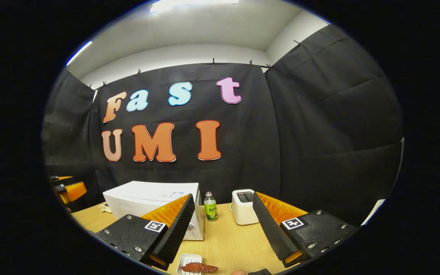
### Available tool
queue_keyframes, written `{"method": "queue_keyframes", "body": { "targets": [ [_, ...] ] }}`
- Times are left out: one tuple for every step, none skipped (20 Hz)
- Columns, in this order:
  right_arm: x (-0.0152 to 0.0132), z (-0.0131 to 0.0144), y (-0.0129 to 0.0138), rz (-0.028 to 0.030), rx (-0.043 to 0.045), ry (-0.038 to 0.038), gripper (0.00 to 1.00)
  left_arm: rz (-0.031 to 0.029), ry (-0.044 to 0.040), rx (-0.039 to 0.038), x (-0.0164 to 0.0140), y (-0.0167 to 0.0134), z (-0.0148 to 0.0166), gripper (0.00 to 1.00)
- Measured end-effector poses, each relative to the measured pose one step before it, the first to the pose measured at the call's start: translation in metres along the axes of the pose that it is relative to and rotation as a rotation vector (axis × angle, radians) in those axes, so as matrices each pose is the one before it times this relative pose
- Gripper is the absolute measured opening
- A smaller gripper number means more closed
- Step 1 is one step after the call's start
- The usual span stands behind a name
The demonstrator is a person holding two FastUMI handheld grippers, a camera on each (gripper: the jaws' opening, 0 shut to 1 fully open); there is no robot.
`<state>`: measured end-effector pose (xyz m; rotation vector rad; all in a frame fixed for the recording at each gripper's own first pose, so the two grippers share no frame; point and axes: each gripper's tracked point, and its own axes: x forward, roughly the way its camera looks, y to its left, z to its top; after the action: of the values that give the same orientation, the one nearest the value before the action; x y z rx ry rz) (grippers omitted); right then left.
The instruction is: Open the microwave oven with the left hand, put the food in, and close the microwave oven.
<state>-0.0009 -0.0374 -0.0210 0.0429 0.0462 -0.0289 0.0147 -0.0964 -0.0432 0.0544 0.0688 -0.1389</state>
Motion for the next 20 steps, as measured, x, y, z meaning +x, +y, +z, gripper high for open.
{"method": "queue_keyframes", "body": {
  "targets": [
    [-0.00115,-0.00109,-0.00268,-0.00225,-0.00193,-0.00021,0.94,-0.01521,0.01193,-0.00393,0.00374,-0.01096,-0.0078,0.94],
    [0.00013,-0.00142,-0.00292,-0.00393,-0.0052,0.0006,0.94,-0.01491,0.0123,-0.00818,0.0025,-0.0104,-0.00953,1.0],
    [0.0002,-0.00224,-0.00345,-0.0071,-0.00511,0.0031,0.94,-0.01887,0.01356,-0.01099,0.00521,-0.01198,-0.00941,0.98],
    [-0.00002,-0.00222,-0.0039,-0.00743,-0.00283,0.00363,0.95,-0.01547,0.0106,-0.01448,0.0057,-0.01134,-0.01005,0.94],
    [-0.0003,-0.00169,-0.00313,-0.00458,-0.00041,0.00334,0.95,-0.00697,0.00587,-0.01601,0.00772,-0.00744,-0.00829,0.94],
    [-0.0001,-0.00258,-0.00359,-0.00477,0.0003,0.00474,0.94,-0.0033,0.00189,-0.01835,0.00964,-0.00609,-0.00961,0.94],
    [0.00061,-0.00237,-0.0045,-0.00992,-0.00215,0.00298,0.94,-0.00669,0.00619,-0.01924,0.00813,-0.00648,-0.00861,0.94],
    [0.00136,-0.00198,-0.00593,-0.01401,-0.00301,0.00061,0.95,-0.0066,-0.00279,-0.01918,0.00916,-0.00655,-0.00811,1.0],
    [0.00112,-0.00133,-0.00528,-0.01256,-0.00323,0.00104,0.95,-0.0007,-0.00135,-0.01511,0.0103,-0.0036,-0.00774,0.94],
    [0.00114,-0.00273,-0.00535,-0.01027,-0.00177,0.00208,0.95,0.00544,0.00005,-0.0102,0.00873,-0.0018,-0.0086,0.98],
    [0.00156,-0.00316,-0.00357,-0.00863,-0.00099,0.0021,0.94,0.01322,0.00304,-0.0031,0.00971,-0.0008,-0.00697,0.94],
    [0.00192,-0.00297,-0.00437,-0.01052,-0.00145,0.00241,0.95,0.01438,0.00516,0.00377,0.0081,-0.00072,-0.00901,0.95],
    [0.00217,-0.0032,-0.00554,-0.01012,-0.0018,0.00167,0.95,0.01104,0.00918,0.00474,0.00867,-0.00092,-0.00894,0.95],
    [0.00251,-0.00356,-0.0048,-0.00934,-0.00074,0.00348,0.95,0.00584,0.01242,0.00279,0.01008,-0.00317,-0.01047,0.95],
    [0.0018,-0.00373,-0.00448,-0.00855,0.00138,0.00513,0.95,-0.00018,0.01603,0.0022,0.01046,-0.00407,-0.01048,0.95],
    [0.0035,-0.00365,-0.00436,-0.00832,0.00249,0.00494,0.95,0.00193,0.01375,0.00604,0.01041,-0.00401,-0.01006,0.95],
    [0.00462,-0.00406,-0.00432,-0.00507,0.00263,0.00512,0.95,0.00528,0.00892,0.00829,0.01014,-0.00203,-0.00713,0.95],
    [0.00409,-0.005,-0.00301,-0.00253,0.00353,0.01115,0.94,0.00123,0.0152,0.00944,0.00872,-0.00401,-0.00941,0.95],
    [0.00385,-0.00497,-0.00321,-0.00332,0.00431,0.01278,0.95,-0.00248,0.01474,0.00749,0.00858,-0.00358,-0.0079,0.95],
    [0.00365,-0.00415,-0.00373,-0.00341,0.00252,0.00774,0.95,0.00468,0.01059,0.00576,0.0065,-0.00274,-0.00575,0.97]
  ]
}}
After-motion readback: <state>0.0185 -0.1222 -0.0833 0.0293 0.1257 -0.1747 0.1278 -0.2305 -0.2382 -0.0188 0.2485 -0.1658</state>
